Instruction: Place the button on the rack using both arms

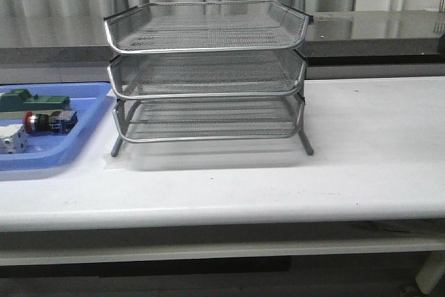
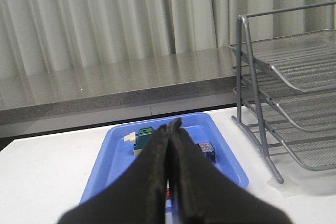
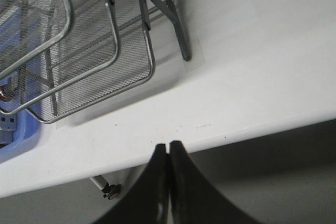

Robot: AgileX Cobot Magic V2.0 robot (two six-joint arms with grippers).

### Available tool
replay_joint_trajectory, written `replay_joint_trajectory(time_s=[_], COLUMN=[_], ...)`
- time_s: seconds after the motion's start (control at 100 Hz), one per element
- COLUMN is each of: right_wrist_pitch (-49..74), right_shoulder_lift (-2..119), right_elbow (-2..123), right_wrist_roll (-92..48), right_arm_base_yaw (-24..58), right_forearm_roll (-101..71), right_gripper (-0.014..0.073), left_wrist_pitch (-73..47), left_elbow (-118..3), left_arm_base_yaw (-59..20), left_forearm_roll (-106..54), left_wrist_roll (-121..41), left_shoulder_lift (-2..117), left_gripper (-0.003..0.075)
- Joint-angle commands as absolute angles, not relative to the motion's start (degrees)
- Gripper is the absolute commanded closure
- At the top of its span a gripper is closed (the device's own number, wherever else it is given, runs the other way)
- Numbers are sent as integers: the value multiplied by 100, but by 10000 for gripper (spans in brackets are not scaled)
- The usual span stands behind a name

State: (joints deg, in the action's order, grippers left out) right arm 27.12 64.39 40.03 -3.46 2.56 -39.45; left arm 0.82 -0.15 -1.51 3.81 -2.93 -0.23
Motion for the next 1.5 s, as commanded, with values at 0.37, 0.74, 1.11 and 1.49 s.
replay_joint_trajectory(time_s=[0.37, 0.74, 1.11, 1.49], right_wrist_pitch=[2244, 2794, 3809, 3814], right_shoulder_lift=[7006, 8310, 9713, 10404], right_elbow=[4218, 4881, 5317, 5927], right_wrist_roll=[-1553, -3356, -4675, -4867], right_arm_base_yaw=[245, 245, 409, 874], right_forearm_roll=[-5983, -8334, -9975, -10282], right_gripper=[239, 239, 249, 257], left_wrist_pitch=[552, 552, 552, 552], left_elbow=[301, 301, 301, 301], left_arm_base_yaw=[-160, -160, -160, -160], left_forearm_roll=[352, 352, 352, 352], left_wrist_roll=[-227, -227, -227, -227], left_shoulder_lift=[-205, -205, -205, -205], left_gripper=[741, 741, 741, 741])
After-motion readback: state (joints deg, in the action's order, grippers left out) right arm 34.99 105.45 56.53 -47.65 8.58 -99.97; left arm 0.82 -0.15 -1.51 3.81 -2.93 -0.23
